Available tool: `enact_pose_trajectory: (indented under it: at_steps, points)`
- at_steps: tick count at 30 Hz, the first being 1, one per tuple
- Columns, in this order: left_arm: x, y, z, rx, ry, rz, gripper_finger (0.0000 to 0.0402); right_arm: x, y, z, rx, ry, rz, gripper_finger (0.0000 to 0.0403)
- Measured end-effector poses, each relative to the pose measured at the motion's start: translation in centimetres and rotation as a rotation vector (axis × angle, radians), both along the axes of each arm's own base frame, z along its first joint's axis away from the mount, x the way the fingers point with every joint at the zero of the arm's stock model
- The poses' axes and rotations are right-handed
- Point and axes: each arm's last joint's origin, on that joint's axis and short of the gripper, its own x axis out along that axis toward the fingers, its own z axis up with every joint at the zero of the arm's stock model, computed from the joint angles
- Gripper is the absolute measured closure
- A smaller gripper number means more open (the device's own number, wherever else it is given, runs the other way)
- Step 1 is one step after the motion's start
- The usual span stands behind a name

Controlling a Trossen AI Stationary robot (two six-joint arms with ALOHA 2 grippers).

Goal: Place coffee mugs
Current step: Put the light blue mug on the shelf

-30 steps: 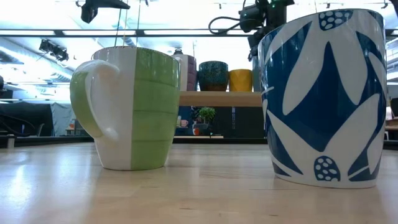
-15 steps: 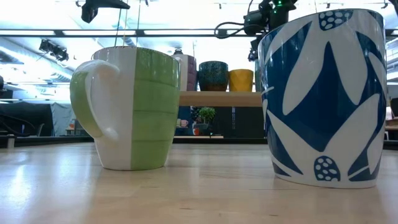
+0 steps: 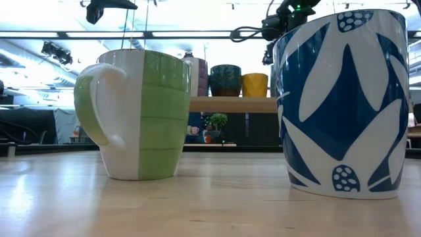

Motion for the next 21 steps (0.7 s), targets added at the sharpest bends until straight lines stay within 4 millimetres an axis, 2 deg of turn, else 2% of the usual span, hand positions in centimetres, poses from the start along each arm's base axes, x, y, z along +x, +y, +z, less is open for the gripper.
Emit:
enact_pose_trajectory:
  at_steps: [12,21]
  points:
    - [0.02,-0.05,0.03,0.008,0.001,-0.015,0.0269,0.06,-0.77,-0.57,0.015,0.001,-0.018,0.0363]
    - [0.03,-0.07,0.02,0.002,-0.001,-0.023,0.0269,0.24,-1.0,-0.63,-0.009,-0.009,-0.063,0.0325]
